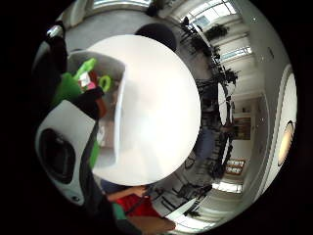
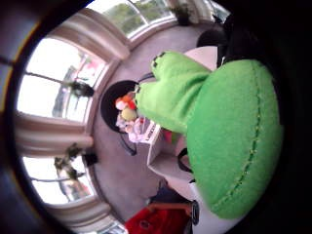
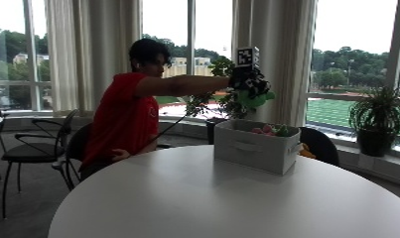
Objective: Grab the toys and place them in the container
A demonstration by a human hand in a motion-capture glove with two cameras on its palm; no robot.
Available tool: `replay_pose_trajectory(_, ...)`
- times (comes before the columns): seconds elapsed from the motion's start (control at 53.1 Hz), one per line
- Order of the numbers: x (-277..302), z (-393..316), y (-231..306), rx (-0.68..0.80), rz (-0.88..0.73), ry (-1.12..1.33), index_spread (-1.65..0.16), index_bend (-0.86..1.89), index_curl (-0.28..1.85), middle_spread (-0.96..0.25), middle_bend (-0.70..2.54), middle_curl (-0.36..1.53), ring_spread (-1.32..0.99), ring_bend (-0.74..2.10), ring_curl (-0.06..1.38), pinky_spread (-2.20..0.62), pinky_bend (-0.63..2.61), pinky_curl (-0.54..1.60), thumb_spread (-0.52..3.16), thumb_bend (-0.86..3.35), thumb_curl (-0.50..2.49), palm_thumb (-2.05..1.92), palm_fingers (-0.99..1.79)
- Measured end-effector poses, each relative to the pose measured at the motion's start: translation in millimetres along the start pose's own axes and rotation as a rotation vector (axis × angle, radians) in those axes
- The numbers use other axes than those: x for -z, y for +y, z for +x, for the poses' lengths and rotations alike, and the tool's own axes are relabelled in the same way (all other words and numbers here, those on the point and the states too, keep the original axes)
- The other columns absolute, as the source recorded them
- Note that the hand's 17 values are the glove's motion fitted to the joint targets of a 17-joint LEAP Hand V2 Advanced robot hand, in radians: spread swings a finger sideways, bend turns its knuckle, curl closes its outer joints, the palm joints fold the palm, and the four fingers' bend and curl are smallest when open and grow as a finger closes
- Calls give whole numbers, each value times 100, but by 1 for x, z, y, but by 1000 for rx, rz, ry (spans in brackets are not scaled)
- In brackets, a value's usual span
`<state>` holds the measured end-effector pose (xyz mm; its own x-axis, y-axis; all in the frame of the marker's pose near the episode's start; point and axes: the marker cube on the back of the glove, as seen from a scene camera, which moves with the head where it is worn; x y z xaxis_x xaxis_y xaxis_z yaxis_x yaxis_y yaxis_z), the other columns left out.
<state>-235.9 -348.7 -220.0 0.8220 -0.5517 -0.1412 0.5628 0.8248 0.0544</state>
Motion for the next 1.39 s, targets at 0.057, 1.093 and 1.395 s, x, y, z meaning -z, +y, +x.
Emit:
replay_pose_trajectory(0.057,-6,-19,-4,-17,-35,5,-52,48,86,-62,83,113,-50,125,74,-35,129,45,21,5,104,70,69)
replay_pose_trajectory(1.093,-70,49,100,-393,-230,29,-39,19,44,-14,17,59,-6,45,41,8,115,32,111,-5,45,-5,-5)
replay_pose_trajectory(1.395,-105,83,196,-447,-282,-26,-39,20,44,-12,18,50,-7,40,39,9,104,29,121,-2,39,-1,-1)
